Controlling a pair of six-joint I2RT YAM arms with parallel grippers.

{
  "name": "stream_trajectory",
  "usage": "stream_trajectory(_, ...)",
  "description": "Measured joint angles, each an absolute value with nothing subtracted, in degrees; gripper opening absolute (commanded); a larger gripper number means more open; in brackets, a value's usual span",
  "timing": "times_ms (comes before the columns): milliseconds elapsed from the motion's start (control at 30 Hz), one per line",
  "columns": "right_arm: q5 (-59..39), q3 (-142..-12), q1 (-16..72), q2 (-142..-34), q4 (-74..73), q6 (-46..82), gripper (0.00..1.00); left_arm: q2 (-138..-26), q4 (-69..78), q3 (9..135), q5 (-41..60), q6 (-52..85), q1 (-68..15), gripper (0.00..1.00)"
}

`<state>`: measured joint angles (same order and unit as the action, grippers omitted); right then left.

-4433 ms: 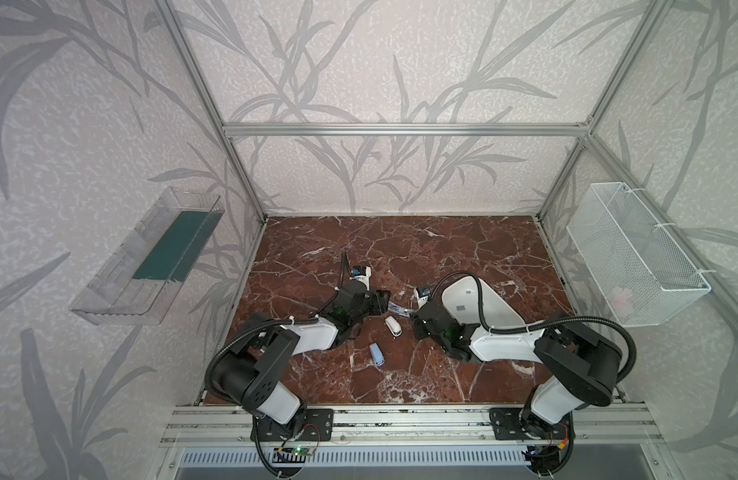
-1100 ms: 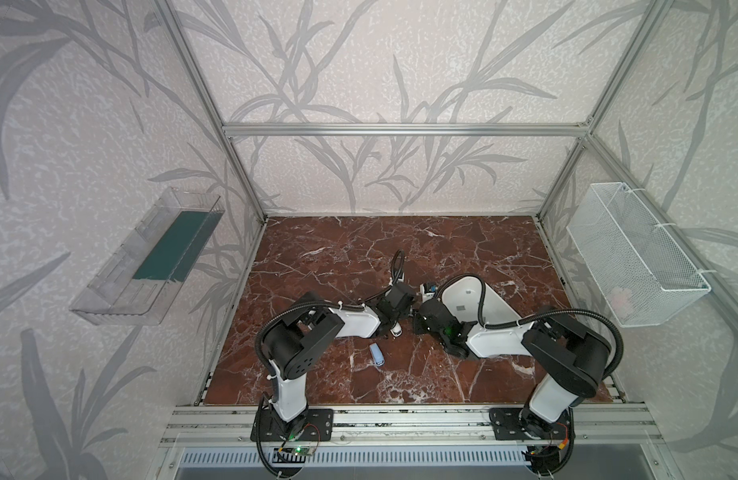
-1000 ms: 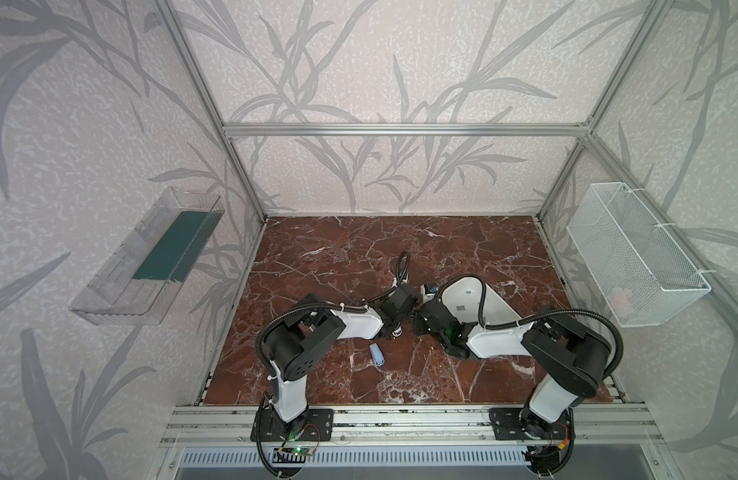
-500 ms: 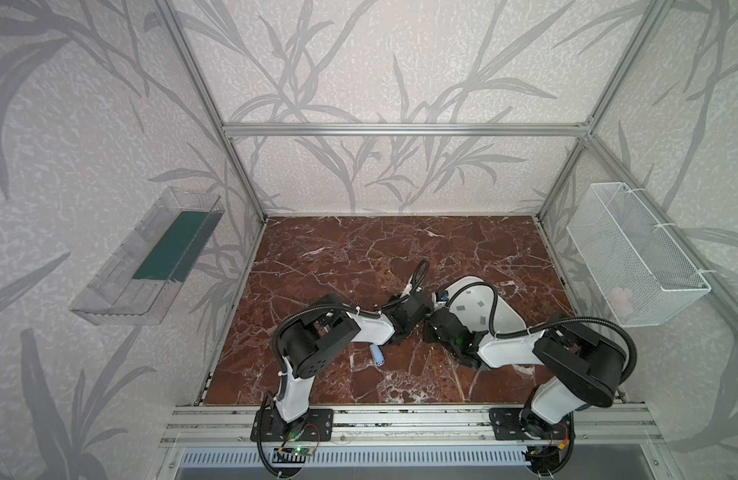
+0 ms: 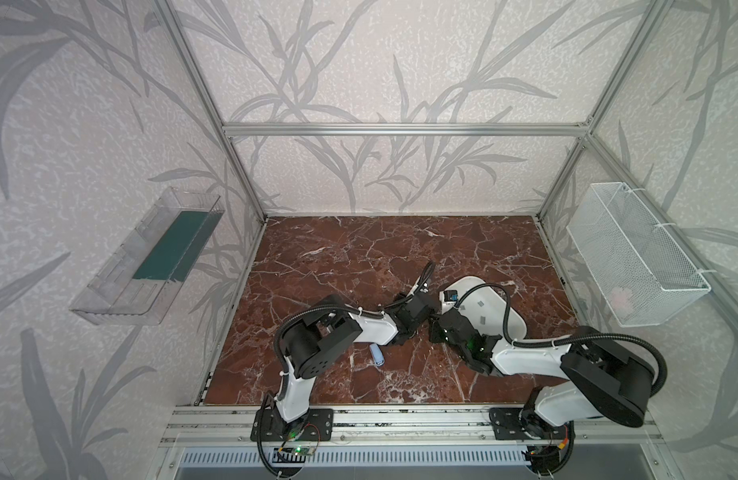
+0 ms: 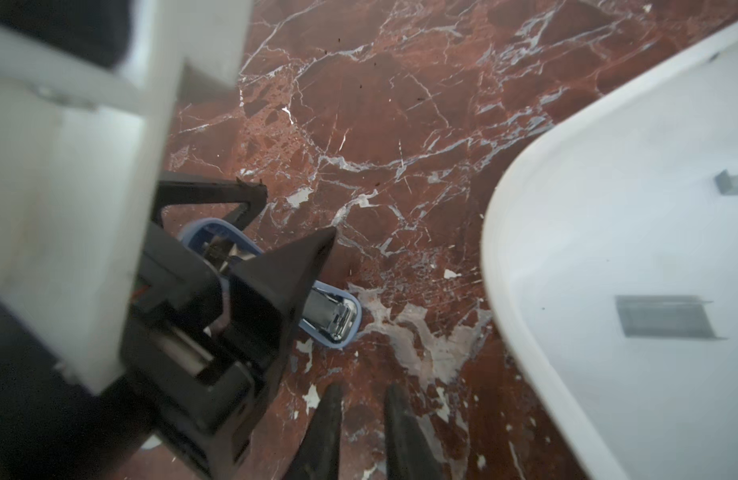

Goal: Load the staples into the stapler

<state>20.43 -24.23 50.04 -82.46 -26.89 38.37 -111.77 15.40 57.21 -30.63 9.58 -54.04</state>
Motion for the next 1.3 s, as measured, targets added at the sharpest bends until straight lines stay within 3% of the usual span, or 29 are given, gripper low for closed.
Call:
stream_trajectory(633,23.0,-19.86,50.04,-69.08,-21.15,38.35,0.25,-104.57,13.82,57.65,-18.06,17.67,-53.45,0.56)
stream_trajectory(833,22.94,-19.53,50.04,-66.94,-19.94,36.95,0.27,-103.44,14.85,55.53,-18.11,19.59,-52.62,0.56)
stream_trajectory(1000,19.25,-21.87,50.04,-71.09,-20.21,34.39,0.22,-94.56,16.47,47.37,-12.99,27.0,-42.46,0.55)
stream_trajectory(1100,18.83,-24.56,50.04,-75.22,-20.25,34.54,0.12,-90.45,19.11,42.5,-11.99,31.86,-35.22,0.54)
stream_trajectory(1300,20.82,-28.97,50.04,-82.43,-19.46,37.41,0.08,-92.49,21.91,39.24,-7.09,38.94,-33.47,0.53)
